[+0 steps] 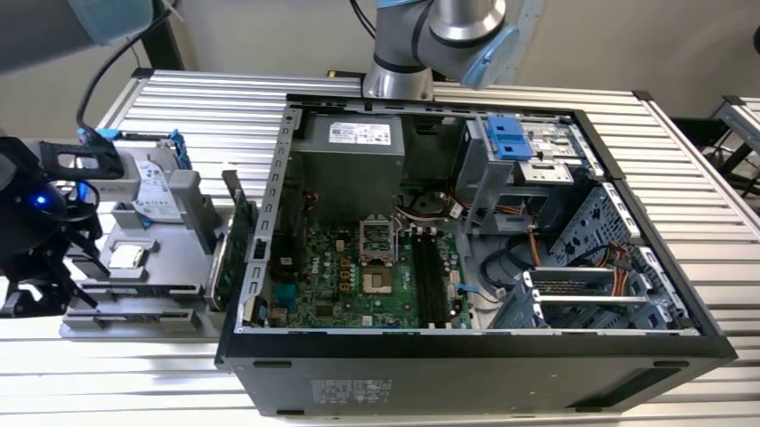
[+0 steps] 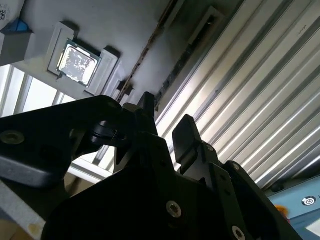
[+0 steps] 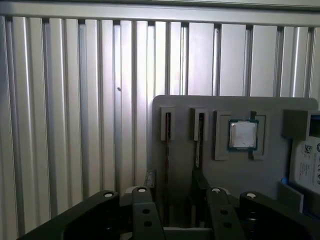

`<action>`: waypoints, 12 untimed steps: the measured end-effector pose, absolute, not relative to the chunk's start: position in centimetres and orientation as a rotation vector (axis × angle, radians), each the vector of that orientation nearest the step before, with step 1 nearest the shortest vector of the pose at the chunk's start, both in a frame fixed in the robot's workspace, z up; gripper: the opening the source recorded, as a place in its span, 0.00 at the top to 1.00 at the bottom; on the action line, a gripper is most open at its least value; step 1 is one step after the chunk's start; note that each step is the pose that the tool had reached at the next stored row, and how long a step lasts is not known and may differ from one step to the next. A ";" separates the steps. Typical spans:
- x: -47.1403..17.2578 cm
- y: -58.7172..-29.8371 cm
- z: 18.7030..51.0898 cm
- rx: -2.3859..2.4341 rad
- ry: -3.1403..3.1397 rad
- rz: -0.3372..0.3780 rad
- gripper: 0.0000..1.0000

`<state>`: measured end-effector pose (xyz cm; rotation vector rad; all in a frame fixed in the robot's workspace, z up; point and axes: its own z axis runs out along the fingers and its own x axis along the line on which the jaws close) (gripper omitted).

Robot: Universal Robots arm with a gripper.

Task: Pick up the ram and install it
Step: 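Pick up the ram and move it above insertion slot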

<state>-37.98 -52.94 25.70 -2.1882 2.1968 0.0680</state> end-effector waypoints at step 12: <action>-37.9 -52.9 25.1 -2.198 2.187 0.068 0.00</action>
